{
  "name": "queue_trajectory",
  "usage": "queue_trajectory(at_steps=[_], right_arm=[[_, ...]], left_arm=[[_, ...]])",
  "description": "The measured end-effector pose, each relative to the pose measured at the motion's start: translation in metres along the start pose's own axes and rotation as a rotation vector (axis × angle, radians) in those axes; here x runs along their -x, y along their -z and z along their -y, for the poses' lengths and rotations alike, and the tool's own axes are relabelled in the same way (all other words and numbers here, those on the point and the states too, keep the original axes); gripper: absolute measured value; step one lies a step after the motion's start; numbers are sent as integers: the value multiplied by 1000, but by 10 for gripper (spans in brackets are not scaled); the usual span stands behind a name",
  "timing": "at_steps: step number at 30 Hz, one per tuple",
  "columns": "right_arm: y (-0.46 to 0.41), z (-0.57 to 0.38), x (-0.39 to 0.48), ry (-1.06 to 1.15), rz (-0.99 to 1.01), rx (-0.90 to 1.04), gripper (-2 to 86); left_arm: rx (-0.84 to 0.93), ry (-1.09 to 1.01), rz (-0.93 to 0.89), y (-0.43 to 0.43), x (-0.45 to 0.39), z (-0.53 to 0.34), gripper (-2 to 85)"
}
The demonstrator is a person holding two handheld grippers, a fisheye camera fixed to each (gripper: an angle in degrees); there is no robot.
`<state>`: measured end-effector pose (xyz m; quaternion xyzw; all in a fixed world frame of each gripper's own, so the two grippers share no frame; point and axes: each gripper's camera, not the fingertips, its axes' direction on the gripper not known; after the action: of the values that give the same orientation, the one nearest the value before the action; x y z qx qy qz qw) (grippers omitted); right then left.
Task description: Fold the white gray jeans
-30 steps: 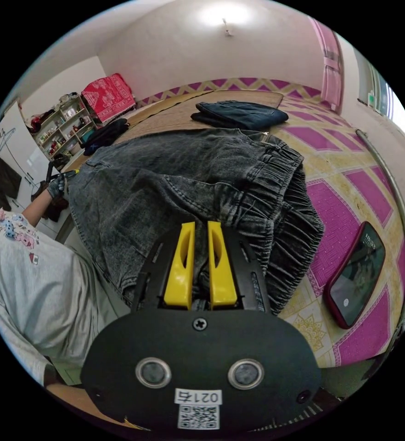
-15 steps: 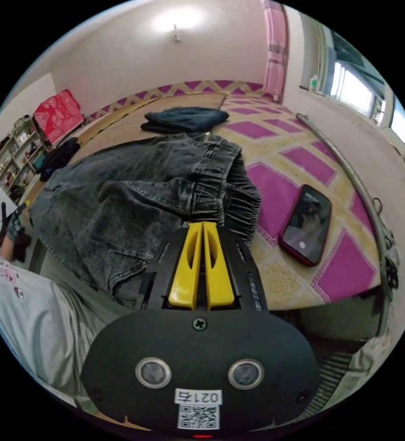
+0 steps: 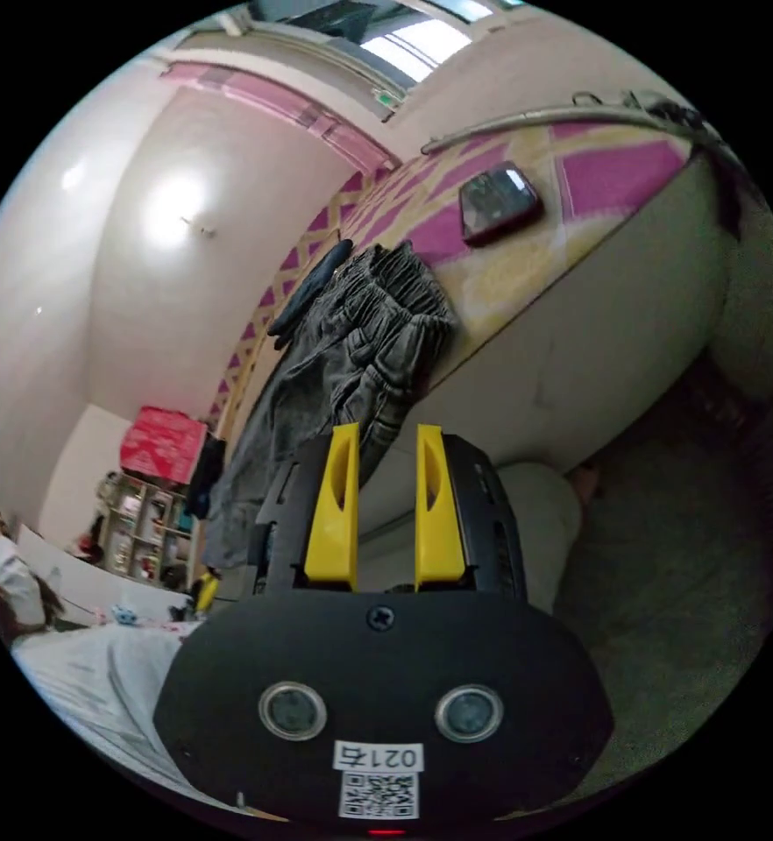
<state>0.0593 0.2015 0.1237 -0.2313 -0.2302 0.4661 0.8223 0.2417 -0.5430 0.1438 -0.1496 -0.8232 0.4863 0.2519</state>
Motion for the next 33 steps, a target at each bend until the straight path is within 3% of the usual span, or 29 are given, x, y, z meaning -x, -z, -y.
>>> queue_trajectory(at_steps=[5, 10, 21, 26, 33], right_arm=[[0, 10, -16, -113, 181, -24, 72], [27, 12, 7, -38, 151, -109, 57], [33, 33, 3, -51, 161, -51, 68], [39, 31, -6, -104, 198, 3, 40], [65, 78, 25, -43, 405, -29, 20]], left_arm=[[-25, -9, -32, 1, -9, 17, 85], [-56, 12, -49, 14, -10, 34, 83], [-30, 12, -67, 8, -17, 68, 78], [17, 19, -35, 4, -22, 76, 2], [56, -172, -81, 13, -87, 119, -9]])
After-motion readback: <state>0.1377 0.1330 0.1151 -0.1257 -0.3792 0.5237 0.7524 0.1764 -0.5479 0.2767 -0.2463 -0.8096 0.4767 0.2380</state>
